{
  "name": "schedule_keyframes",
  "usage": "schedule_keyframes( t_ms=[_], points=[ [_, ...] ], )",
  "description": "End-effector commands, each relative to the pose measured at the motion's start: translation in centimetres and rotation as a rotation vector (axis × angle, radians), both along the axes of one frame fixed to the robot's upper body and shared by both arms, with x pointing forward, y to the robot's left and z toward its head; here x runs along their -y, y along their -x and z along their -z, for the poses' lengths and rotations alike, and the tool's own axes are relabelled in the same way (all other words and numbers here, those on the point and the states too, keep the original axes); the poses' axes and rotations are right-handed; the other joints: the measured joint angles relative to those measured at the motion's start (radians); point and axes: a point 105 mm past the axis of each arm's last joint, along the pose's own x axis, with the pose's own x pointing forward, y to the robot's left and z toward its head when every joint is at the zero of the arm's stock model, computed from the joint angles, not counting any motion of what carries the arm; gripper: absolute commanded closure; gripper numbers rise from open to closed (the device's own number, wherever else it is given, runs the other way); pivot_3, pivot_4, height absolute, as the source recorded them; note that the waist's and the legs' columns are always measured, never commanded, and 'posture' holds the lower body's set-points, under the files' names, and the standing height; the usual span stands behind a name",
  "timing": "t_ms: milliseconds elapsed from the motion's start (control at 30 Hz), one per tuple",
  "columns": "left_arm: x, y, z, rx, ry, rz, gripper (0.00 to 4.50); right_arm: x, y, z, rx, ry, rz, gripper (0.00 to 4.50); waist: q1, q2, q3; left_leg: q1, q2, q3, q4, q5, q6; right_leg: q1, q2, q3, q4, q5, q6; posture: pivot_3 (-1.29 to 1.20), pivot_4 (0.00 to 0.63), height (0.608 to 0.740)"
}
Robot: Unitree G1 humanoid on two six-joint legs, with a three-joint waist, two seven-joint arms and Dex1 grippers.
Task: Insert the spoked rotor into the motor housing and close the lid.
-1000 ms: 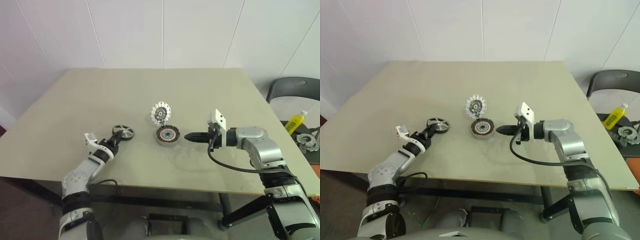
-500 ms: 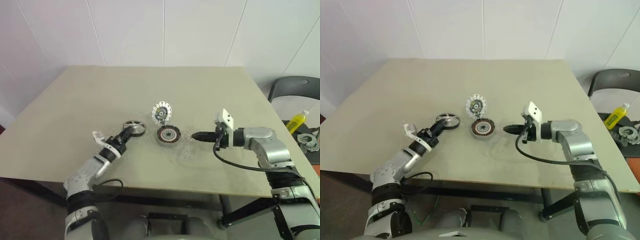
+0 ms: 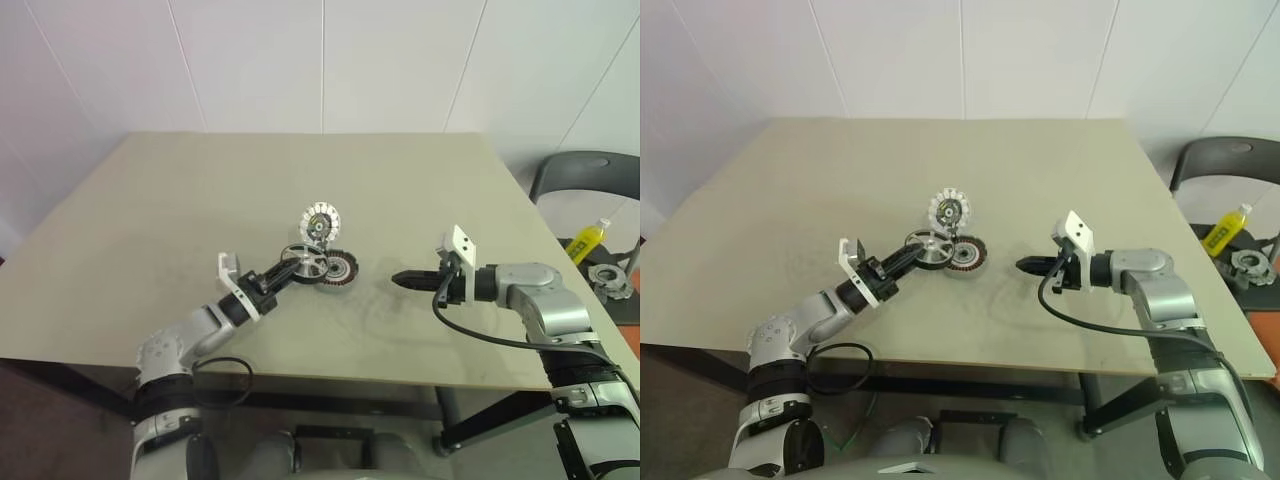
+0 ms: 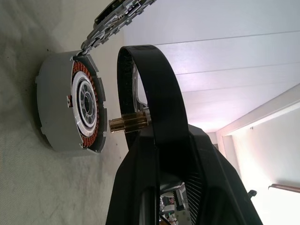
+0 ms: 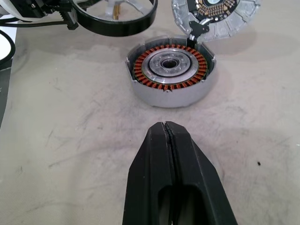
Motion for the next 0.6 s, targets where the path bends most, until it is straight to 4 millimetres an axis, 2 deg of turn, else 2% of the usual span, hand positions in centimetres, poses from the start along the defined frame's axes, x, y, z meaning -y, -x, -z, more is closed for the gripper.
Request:
schedule_keyframes(
  t_ms=[33, 600],
  points=[
    [0.9, -0.7, -2.7, 0.084, 0.039, 0.02, 4.1, -0.4, -0.2, -1.6, 0.065, -0.027, -0.008, 4.5, 0.003, -0.001, 0.0, 0.0, 0.0, 0.0, 0.0, 0.0, 0.0, 0.0, 0.0, 0.0, 0.0, 0.0, 0.0, 0.0, 0.0, 0.74],
    [1.6, -3.5, -1.3, 0.046, 0.016, 0.055, 4.1, -1.3, 0.4, -1.1, 0.065, -0.058, 0.007, 4.5, 0.0, -0.001, 0.0, 0.0, 0.0, 0.001, 0.0, 0.0, 0.0, 0.0, 0.0, 0.001, 0.001, 0.0, 0.0, 0.0, 0.0, 0.74]
  ],
)
